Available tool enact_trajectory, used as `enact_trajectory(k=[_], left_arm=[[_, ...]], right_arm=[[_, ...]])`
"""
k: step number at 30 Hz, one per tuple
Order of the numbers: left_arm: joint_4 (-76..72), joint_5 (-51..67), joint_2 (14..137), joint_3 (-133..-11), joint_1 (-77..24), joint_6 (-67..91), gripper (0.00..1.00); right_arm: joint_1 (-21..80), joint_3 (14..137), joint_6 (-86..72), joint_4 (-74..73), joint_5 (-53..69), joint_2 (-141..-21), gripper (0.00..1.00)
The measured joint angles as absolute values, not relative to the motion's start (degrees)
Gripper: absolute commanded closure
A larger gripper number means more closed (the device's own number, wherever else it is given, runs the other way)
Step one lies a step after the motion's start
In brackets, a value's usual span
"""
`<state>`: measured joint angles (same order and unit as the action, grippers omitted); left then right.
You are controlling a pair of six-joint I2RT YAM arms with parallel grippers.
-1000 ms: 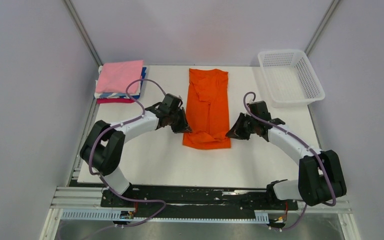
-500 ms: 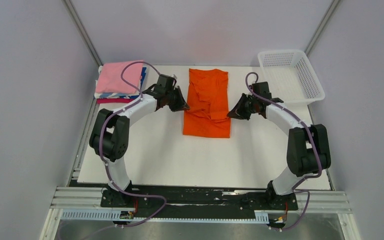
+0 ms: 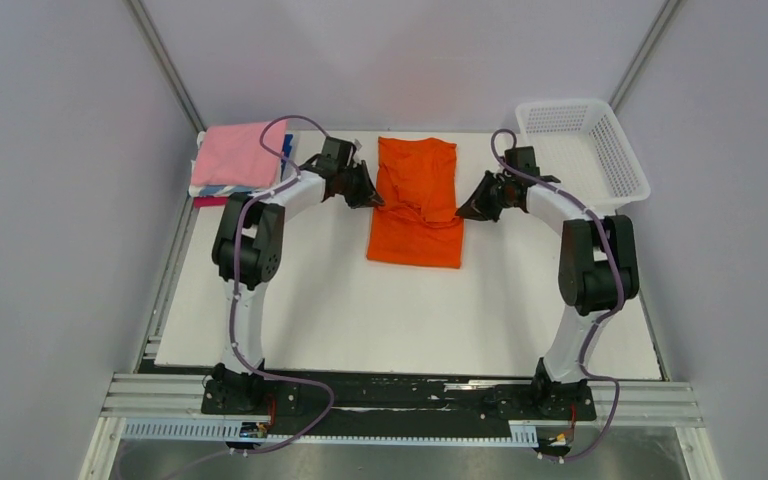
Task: Fold and stack the t-shirts
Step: Fold the folded rectangular tshirt in 1/3 of the way
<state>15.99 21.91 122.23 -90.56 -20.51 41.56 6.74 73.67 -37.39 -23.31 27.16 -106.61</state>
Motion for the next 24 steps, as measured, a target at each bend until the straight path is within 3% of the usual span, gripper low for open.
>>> enact_trajectory(k=[2, 4, 5, 6, 7, 9, 17, 24], left_arm=[[15.9, 22.5, 124.09, -92.62, -20.43, 41.36, 0.91], [15.97, 23.0, 126.02, -94.85, -20.21, 41.04, 0.74], [15.97, 23.18, 126.8, -95.79, -20.1, 40.75, 0.56], [16.03, 23.44, 127.68, -97.01, -19.88, 40.69, 0.45], [16.03, 23.51, 128.42, -98.17, -19.66, 40.77, 0.18], [16.32, 23.59, 129.45, -100.25, -18.98, 40.25, 0.02], [16.82, 23.31, 127.35, -100.9, -16.86, 39.2, 0.0], [15.46, 21.58, 111.57, -79.37, -17.58, 38.81, 0.0]], right_arm=[[6.22, 75.24, -37.36, -23.33, 27.2, -108.4, 0.91], [5.63, 77.49, -37.34, -23.42, 27.22, -110.65, 0.84], [5.39, 78.37, -37.36, -23.4, 27.22, -111.57, 0.77], [5.02, 79.83, -37.3, -23.55, 27.35, -112.86, 0.67], [4.75, 80.93, -37.3, -23.55, 27.42, -113.84, 0.6], [3.99, 83.37, -36.84, -23.75, 27.75, -115.72, 0.41], [2.66, 82.72, -33.58, -23.2, 29.54, -113.25, 0.04], [3.9, 66.67, -32.32, -22.55, 29.41, -100.51, 0.01]])
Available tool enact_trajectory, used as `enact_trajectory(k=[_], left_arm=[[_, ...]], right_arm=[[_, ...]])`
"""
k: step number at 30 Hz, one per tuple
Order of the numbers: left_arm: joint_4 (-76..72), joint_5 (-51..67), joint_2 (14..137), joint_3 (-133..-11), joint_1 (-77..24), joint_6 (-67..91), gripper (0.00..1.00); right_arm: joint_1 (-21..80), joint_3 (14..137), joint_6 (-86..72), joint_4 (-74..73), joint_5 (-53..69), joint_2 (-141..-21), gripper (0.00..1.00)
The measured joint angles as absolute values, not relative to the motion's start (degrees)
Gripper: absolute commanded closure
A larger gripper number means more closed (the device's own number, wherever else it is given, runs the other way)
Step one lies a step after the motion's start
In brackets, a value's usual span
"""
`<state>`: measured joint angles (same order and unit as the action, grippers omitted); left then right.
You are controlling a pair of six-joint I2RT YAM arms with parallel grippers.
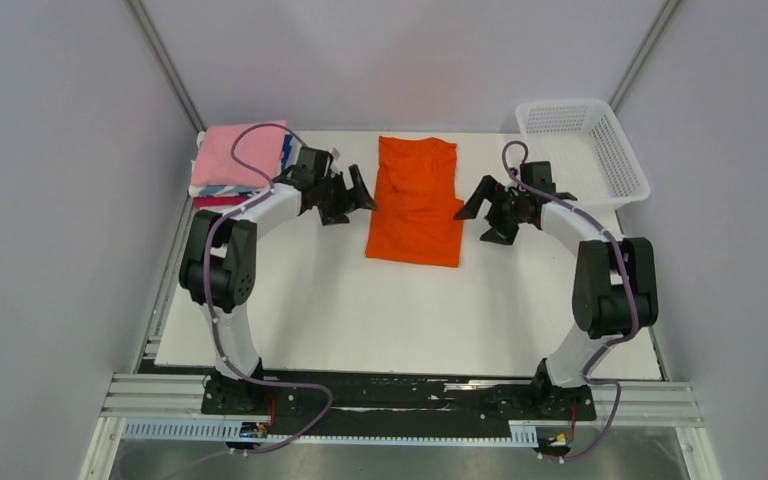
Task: Fold and stack the t-shirts
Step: Fold the folded rectangular tshirt in 1/3 of the way, then grab one side of the 2/3 rectangular tshirt with both arms
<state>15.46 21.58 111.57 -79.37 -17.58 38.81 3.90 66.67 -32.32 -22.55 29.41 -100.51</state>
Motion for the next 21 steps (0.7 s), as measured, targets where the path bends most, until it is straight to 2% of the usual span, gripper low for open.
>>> enact_trajectory(k=[3, 10, 11, 14, 17, 21], left_arm=[[14.92, 20.32, 106.0, -71.2, -19.05, 38.83, 0.01], [13.78, 19.77, 102.59, -60.73, -22.52, 39.86, 0.18], [12.49, 19.14, 102.76, -60.51, -23.55, 40.1, 0.27], [11.84, 18.9, 103.18, -60.49, -23.94, 40.47, 0.37], [10.48, 19.03, 104.47, -60.49, -24.05, 40.95, 0.52], [9.23, 19.33, 105.73, -60.51, -24.03, 41.82, 0.68]], right_arm=[[5.48, 60.38, -32.49, -22.33, 29.02, -95.26, 0.03], [9.72, 51.44, -33.52, -21.43, 26.96, -91.74, 0.2], [10.83, 49.76, -34.41, -20.86, 26.06, -91.92, 0.25], [11.14, 49.54, -34.89, -19.73, 25.45, -92.4, 0.37], [11.25, 49.54, -35.73, -17.72, 24.71, -94.08, 0.5], [11.6, 49.52, -36.56, -16.19, 24.43, -96.2, 0.58]])
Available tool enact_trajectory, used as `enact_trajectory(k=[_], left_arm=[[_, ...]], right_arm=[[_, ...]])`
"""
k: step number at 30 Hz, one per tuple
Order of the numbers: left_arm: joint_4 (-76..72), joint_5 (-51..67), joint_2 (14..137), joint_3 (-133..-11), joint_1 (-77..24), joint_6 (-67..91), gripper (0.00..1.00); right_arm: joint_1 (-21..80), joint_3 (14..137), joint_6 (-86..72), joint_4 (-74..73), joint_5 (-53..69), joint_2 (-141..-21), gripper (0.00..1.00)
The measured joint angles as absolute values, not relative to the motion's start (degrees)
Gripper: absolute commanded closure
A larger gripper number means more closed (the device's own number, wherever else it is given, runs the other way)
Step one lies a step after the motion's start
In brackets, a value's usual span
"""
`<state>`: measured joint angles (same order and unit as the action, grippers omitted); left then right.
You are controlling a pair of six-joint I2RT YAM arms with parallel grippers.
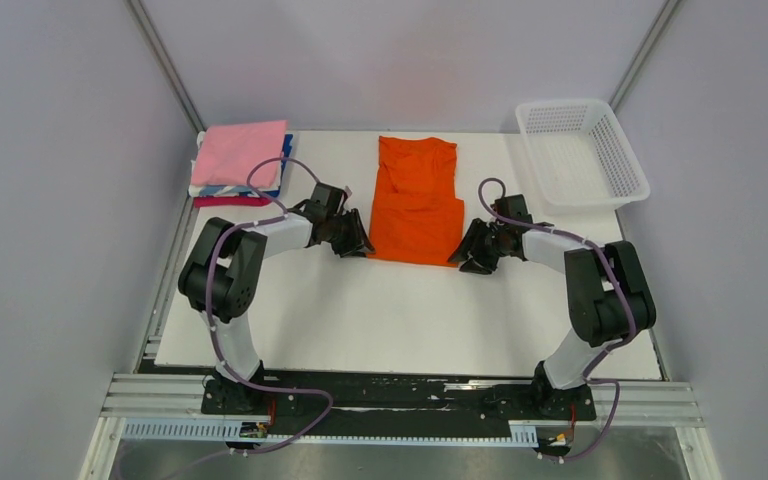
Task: Fold and stack the t-shirts
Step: Grab one side of the 2/3 rectangular tshirt with both arms, then fold the long partially folded tshirt into a neat square
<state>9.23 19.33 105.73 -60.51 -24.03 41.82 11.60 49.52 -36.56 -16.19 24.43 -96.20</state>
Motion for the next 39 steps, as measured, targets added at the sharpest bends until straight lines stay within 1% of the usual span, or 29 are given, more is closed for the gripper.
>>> enact_trajectory(k=[4, 5, 6, 7, 9, 14, 18, 22, 24, 29, 33, 39], left_arm=[[8.27, 19.4, 106.54, -60.49, -24.27, 42.19, 0.79], [8.01, 19.42, 106.72, -60.49, -24.38, 42.26, 0.89], [7.77, 19.4, 106.87, -60.49, -24.56, 42.24, 0.95], [7.66, 19.33, 106.98, -60.49, -24.67, 42.17, 1.0], [7.29, 19.57, 107.09, -60.36, -24.84, 42.41, 1.0], [4.16, 20.03, 106.1, -57.87, -25.34, 42.57, 1.0], [4.03, 18.5, 99.33, -50.54, -27.46, 42.52, 1.0], [7.46, 17.63, 87.64, -42.57, -30.22, 42.76, 1.0], [9.23, 17.61, 79.5, -39.48, -30.76, 43.2, 1.0], [12.4, 16.32, 62.41, -37.87, -30.68, 43.99, 1.0], [14.02, 13.67, 53.19, -37.89, -30.68, 45.12, 1.0], [16.84, 7.09, 49.56, -38.79, -30.68, 46.98, 1.0]], right_arm=[[11.88, 49.52, -36.99, -14.83, 24.34, -97.06, 0.71], [11.94, 49.52, -37.06, -14.5, 24.32, -97.34, 0.76], [11.99, 49.5, -37.19, -14.24, 24.4, -97.58, 0.81], [11.99, 49.5, -37.23, -13.98, 24.45, -97.84, 0.87], [11.99, 49.43, -37.43, -13.63, 24.53, -98.28, 0.99], [11.99, 47.13, -37.8, -11.53, 25.28, -96.73, 1.0], [11.99, 42.0, -37.19, -12.1, 26.94, -90.85, 1.0], [12.27, 36.93, -36.05, -14.81, 31.05, -79.57, 1.0], [12.38, 36.34, -35.42, -16.53, 33.19, -73.97, 1.0], [12.43, 37.26, -34.61, -17.72, 38.48, -64.4, 1.0], [12.43, 41.71, -34.33, -18.2, 40.64, -63.77, 1.0], [12.47, 48.47, -34.41, -16.01, 42.19, -66.54, 1.0]])
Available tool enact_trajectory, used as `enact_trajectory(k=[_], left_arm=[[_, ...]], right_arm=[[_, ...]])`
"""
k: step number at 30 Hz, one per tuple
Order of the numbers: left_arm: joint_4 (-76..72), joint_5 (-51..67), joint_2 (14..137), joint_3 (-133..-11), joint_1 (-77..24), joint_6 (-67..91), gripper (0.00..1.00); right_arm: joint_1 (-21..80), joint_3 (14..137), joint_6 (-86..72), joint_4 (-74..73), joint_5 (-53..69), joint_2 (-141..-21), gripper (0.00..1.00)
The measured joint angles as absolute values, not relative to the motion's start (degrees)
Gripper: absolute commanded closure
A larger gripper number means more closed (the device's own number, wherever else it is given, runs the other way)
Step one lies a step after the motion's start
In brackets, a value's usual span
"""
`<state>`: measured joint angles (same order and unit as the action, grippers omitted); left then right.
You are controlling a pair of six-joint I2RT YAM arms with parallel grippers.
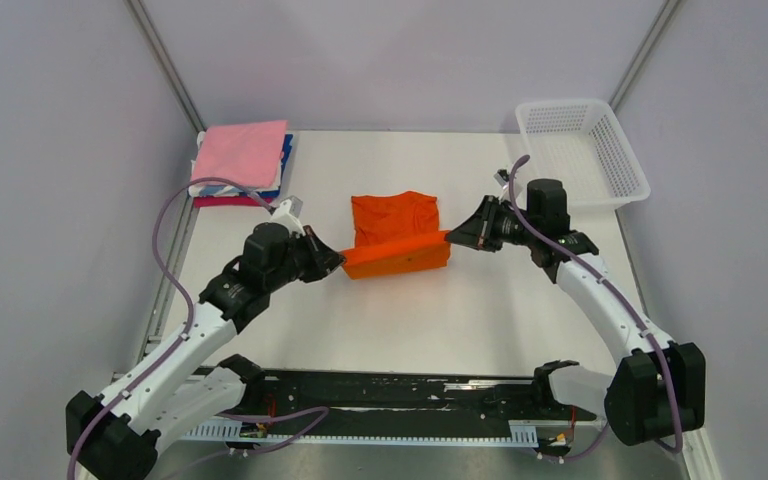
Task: Fold and stack the t-shirts
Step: Fold the long partially folded tshirt into a neat square
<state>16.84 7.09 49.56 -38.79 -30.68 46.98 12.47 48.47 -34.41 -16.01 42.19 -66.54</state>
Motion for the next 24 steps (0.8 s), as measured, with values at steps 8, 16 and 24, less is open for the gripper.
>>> enact_trajectory(k=[8, 16, 24], left_arm=[[18.0, -0.25, 49.36, -41.5, -30.68, 47.83, 1.0], [14.83, -0.84, 58.54, -45.32, -26.96, 46.11, 1.0], [9.15, 5.93, 72.29, -49.95, -19.88, 44.95, 1.0]], right_arm=[[12.47, 50.98, -36.4, -11.77, 44.75, -73.12, 1.0], [10.7, 52.27, -37.65, -9.41, 46.13, -78.06, 1.0], [8.78, 58.28, -38.15, -8.51, 48.05, -87.22, 1.0]])
